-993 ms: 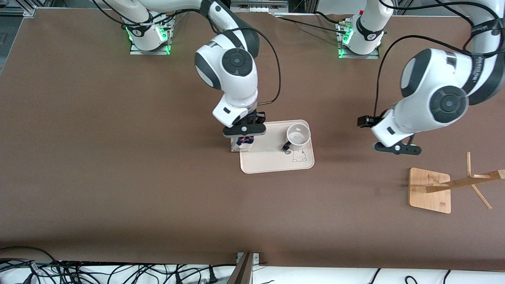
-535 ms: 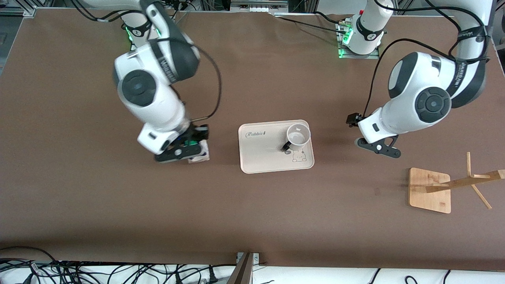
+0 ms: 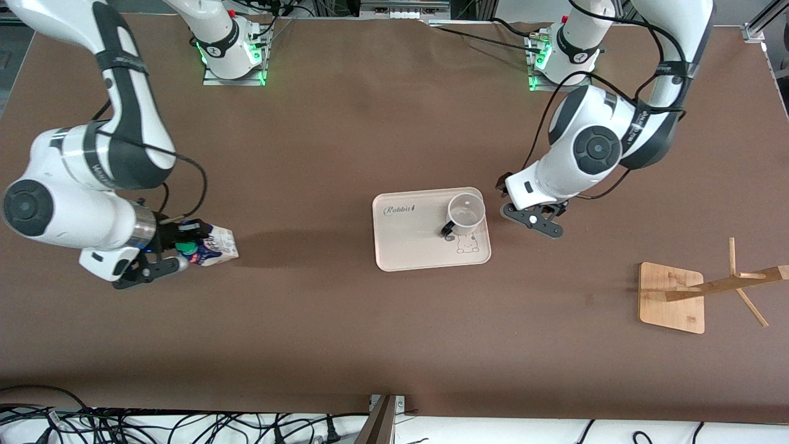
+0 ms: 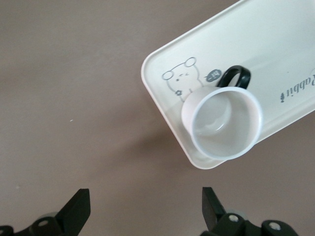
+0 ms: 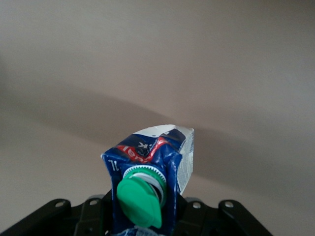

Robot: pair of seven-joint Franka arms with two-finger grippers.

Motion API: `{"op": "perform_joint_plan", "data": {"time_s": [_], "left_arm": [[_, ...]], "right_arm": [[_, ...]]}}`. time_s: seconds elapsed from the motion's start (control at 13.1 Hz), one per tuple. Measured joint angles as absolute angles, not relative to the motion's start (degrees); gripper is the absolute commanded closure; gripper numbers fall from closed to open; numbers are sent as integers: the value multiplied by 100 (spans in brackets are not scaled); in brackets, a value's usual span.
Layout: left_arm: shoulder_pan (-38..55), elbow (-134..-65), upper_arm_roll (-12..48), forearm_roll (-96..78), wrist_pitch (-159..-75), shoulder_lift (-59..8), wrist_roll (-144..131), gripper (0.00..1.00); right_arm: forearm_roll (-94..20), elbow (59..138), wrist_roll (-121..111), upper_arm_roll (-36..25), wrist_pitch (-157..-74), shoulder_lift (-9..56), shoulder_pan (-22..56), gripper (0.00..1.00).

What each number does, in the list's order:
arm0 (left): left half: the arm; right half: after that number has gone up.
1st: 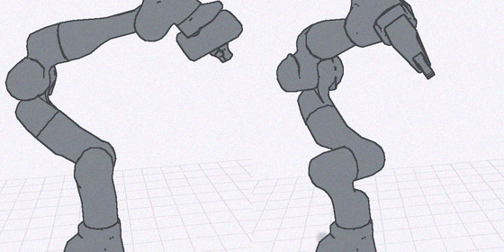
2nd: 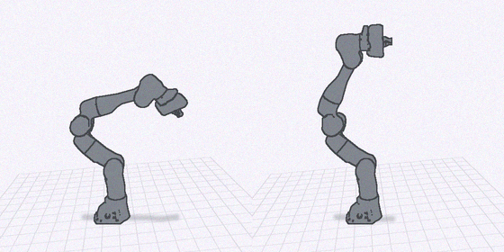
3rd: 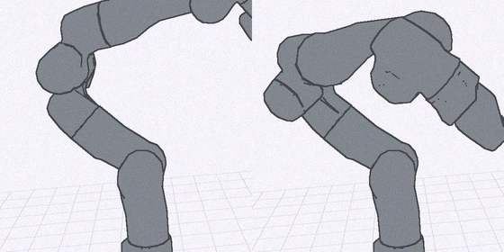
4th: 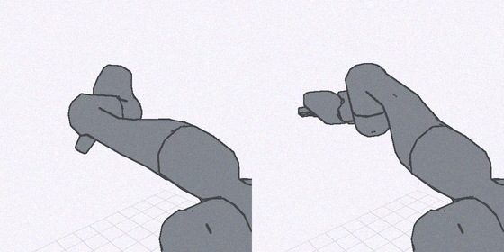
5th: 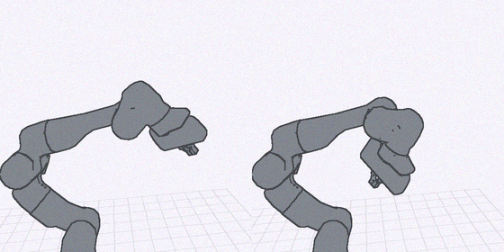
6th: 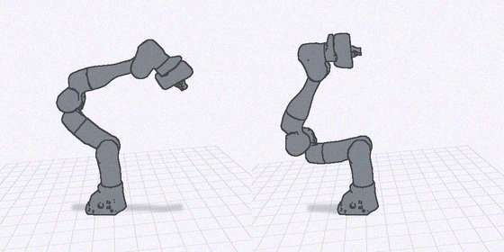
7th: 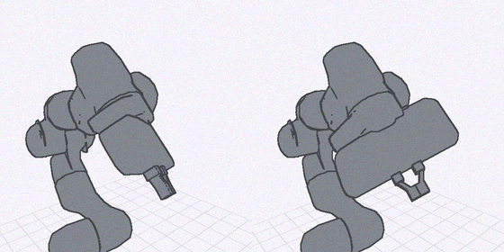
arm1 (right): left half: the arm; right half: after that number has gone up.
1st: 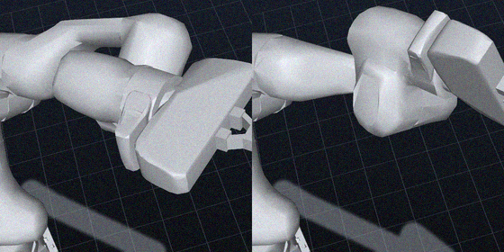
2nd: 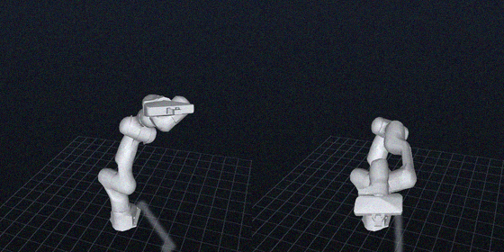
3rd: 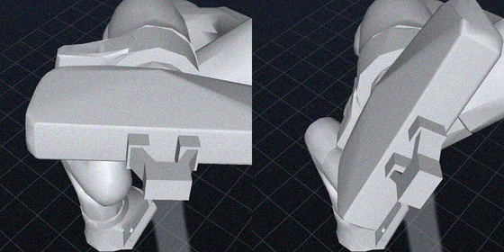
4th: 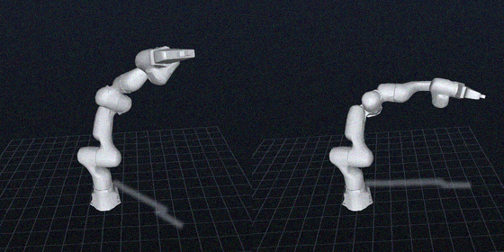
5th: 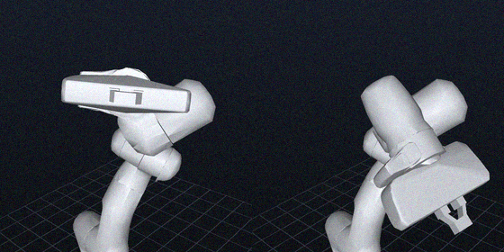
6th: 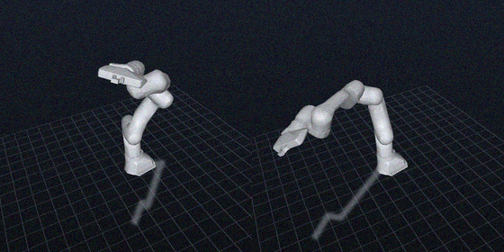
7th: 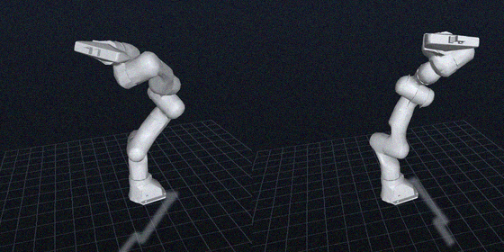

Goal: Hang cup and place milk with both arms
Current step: 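Carry the carton aside with the right gripper while the left gripper descends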

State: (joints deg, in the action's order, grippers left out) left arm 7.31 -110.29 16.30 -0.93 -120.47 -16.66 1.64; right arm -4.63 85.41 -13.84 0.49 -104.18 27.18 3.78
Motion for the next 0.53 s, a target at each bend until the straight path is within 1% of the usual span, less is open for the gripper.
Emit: {"op": "perform_joint_plan", "data": {"time_s": [0.15, 0.31, 0.38, 0.46, 0.53], "left_arm": [[962, -11235, 1730, -46, -12485, -1676, 158, 0], [1372, -11416, 1760, 304, -12952, -1729, 126, 0], [1515, -11464, 1769, 475, -13117, -1798, 107, 6], [1620, -11493, 1771, 578, -13292, -1900, 107, 17], [1687, -11512, 1771, 653, -13442, -2018, 108, 32]], "right_arm": [[-464, 8815, -1452, -109, -10481, 2601, 291, 67], [-464, 9213, -1585, -271, -10799, 2475, 294, 67], [-468, 9484, -1623, -329, -11053, 2401, 294, 67], [-484, 9783, -1636, -362, -11345, 2318, 294, 67], [-520, 10047, -1636, -374, -11585, 2246, 296, 67]]}}
